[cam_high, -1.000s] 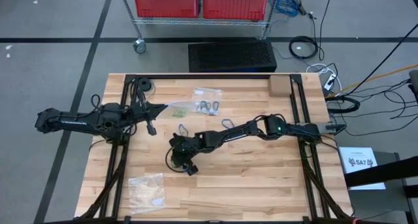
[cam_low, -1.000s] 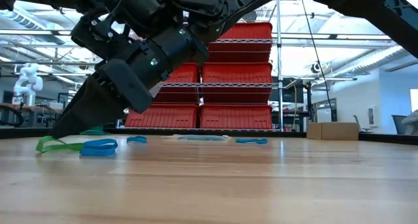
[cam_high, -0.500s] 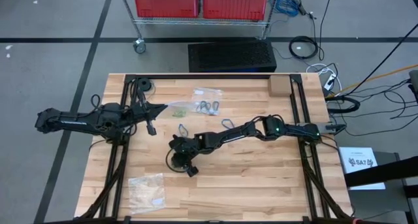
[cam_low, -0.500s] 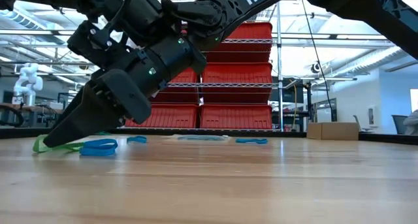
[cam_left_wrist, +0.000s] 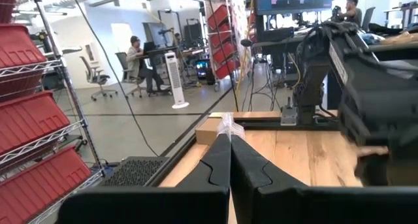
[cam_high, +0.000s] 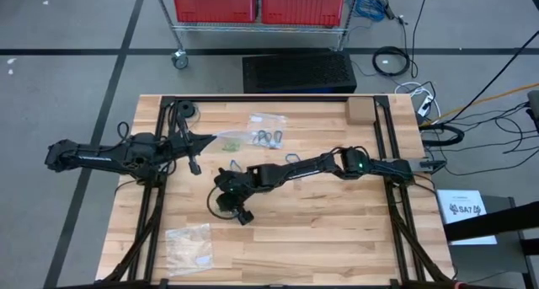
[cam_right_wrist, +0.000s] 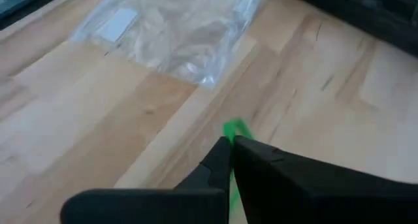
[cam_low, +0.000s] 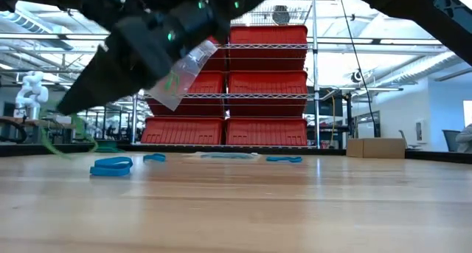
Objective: Sort rubber bands
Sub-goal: Put the green rubber band into the bottom right zip bag
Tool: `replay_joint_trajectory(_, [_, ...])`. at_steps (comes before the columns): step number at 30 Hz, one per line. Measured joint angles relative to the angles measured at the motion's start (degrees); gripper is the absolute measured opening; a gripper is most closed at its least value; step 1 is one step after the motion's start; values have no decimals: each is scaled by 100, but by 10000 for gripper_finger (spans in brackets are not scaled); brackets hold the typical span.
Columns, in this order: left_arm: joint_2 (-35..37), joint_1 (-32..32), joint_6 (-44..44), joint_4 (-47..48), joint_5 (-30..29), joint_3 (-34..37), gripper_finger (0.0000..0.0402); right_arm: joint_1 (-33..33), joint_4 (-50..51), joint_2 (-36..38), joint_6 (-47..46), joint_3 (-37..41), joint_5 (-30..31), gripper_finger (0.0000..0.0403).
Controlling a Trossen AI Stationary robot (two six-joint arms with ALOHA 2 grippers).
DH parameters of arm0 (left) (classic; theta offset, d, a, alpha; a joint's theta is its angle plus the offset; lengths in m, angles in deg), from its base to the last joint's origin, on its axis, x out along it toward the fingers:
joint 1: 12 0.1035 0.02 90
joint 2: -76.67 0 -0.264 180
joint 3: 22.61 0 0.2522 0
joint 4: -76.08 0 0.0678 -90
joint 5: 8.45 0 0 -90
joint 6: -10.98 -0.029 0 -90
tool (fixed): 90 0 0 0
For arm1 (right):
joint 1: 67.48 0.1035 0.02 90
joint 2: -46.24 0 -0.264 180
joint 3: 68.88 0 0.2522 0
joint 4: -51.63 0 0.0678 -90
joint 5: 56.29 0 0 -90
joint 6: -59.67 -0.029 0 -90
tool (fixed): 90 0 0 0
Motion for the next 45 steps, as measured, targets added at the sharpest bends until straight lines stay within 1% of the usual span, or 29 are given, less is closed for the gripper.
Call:
replay_joint_trajectory(7, [0,-2,109,0,56,0,0,0,1501,39,85,-1351,21,1])
replay_joint_trajectory(9, [0,-2,109,6,58,0,0,0,1505,257,105,-1232,85,0])
replay_joint_trajectory(12, [0,0,111,11,58,0,0,18,1849,581,136,-1204,233,0])
replay_joint_trajectory(17, [-16,0,126,1,107,2,0,63,2303,1221,137,-1206,983,0])
replay_joint_trajectory(22, [-97,0,127,-48,417,2,0,55,2581,1856,163,-1206,1579,0])
replay_joint_trajectory(24, [-139,0,83,-61,652,2,0,51,2574,2086,198,-1208,1783,0])
replay_joint_trajectory(27, [-199,-1,-24,-102,1018,2,0,50,2614,2331,230,-1208,1931,0])
replay_joint_trajectory(31, [-220,-2,-54,-107,1283,2,0,48,2667,2540,206,-1208,2005,0])
replay_joint_trajectory(35, [-223,-2,-67,-179,1577,2,0,50,2935,2552,201,-1206,2468,0])
replay_joint_trajectory(39, [-227,-11,-157,-227,1844,2,0,10,3150,2506,121,-1206,2555,0])
replay_joint_trajectory(42, [-230,-40,-157,-225,1949,2,0,2,3252,2492,86,-1204,2719,0])
replay_joint_trajectory(45, [-229,-64,-160,-240,1960,2,0,2,3206,2494,48,-1204,2689,0])
